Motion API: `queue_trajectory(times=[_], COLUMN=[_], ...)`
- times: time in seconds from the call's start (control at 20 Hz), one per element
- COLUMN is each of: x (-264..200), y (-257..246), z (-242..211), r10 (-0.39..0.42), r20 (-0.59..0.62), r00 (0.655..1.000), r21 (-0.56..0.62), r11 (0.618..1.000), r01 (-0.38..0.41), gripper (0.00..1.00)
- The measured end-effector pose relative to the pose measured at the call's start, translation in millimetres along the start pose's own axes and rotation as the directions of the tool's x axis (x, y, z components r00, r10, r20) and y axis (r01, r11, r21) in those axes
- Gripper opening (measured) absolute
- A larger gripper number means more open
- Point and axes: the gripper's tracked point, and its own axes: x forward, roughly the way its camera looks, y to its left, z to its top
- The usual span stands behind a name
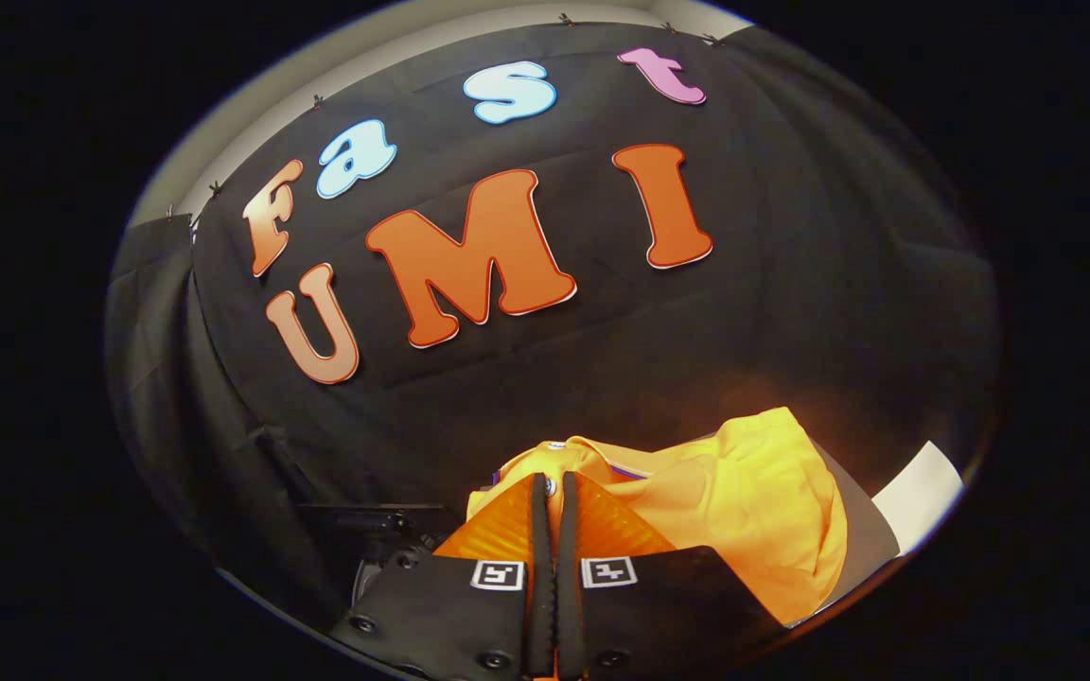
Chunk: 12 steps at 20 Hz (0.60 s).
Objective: Put the clothes into the washing machine and then close the washing machine lid.
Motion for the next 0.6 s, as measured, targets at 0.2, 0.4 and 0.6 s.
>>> queue_trajectory(times=[0.2, 0.4, 0.6], x=[-13, -26, -33], y=[30, 72, 107], z=[22, 45, 60], r10=[0.036, 0.092, 0.124], r20=[0.021, 0.062, 0.083], r00=[0.999, 0.994, 0.989], r21=[0.015, 0.002, -0.054], r11=[0.999, 0.996, 0.991], r01=[-0.036, -0.092, -0.12], gripper=[0.09, 0.09, 0.08])
